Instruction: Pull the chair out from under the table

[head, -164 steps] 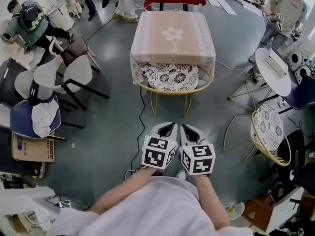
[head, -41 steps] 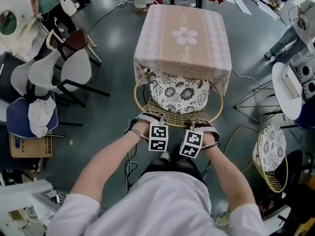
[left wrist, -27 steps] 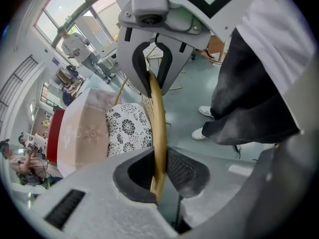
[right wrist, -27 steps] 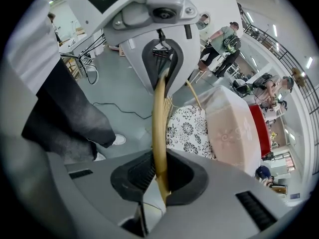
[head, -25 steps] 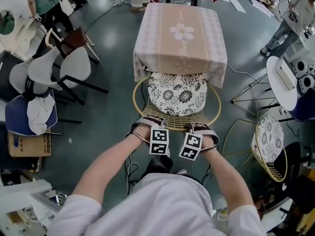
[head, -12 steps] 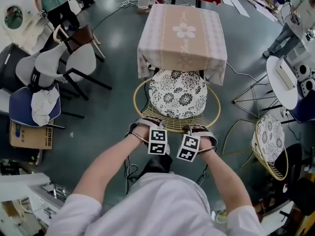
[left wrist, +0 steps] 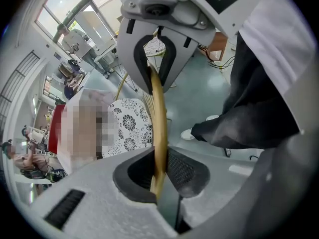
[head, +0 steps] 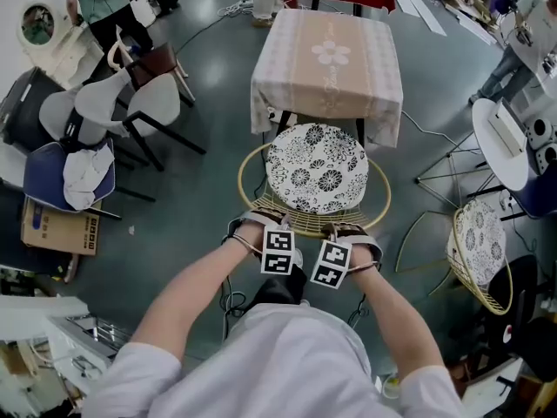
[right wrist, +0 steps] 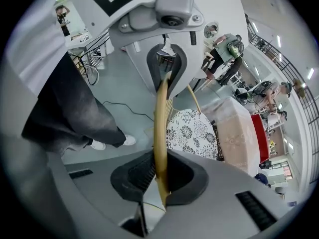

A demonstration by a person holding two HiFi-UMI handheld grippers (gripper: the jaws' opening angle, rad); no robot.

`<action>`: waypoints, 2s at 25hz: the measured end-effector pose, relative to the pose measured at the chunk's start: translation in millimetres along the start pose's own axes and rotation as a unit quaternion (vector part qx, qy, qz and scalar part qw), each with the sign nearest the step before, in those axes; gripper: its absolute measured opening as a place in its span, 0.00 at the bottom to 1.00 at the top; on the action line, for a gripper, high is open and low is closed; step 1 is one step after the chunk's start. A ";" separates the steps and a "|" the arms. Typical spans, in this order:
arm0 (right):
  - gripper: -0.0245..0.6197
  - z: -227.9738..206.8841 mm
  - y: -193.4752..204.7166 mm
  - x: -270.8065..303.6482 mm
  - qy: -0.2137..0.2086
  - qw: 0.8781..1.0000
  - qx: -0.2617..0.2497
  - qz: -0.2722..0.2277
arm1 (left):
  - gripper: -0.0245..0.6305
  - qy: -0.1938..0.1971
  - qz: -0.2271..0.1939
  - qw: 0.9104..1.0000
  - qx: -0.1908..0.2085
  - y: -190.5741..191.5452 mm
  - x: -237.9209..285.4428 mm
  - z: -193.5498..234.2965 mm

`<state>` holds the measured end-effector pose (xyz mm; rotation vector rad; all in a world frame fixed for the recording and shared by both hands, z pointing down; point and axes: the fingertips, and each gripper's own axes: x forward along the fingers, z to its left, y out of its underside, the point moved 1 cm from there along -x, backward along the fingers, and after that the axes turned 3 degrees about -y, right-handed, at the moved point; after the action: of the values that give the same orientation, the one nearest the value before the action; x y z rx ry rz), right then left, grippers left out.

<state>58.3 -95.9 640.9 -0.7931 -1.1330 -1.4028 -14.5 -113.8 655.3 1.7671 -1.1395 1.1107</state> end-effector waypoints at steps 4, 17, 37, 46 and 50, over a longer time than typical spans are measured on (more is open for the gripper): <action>0.09 17.4 -0.4 -5.6 0.001 1.000 -0.003 -0.002 | 0.11 -0.004 0.005 1.000 -0.001 -4.3 -4.9 -16.9; 0.09 63.5 -7.5 -18.2 0.006 1.000 -0.007 -0.002 | 0.11 -0.011 0.011 1.000 -0.006 -8.7 -19.4 -62.7; 0.10 105.7 -10.3 -33.1 0.022 1.000 0.006 -0.011 | 0.11 -0.030 0.027 0.999 -0.033 -17.4 -33.7 -104.7; 0.14 101.9 -10.3 -41.8 0.043 0.996 0.074 -0.024 | 0.17 -0.048 0.008 0.992 -0.113 -21.1 -45.4 -101.8; 0.18 101.2 -9.6 -51.0 0.038 0.992 0.112 -0.037 | 0.18 -0.046 -0.010 0.988 -0.149 -22.0 -56.4 -104.0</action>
<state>43.9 15.5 623.6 -0.5385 -1.2452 -1.3286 -34.5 3.2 636.1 1.6045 -1.2675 0.8050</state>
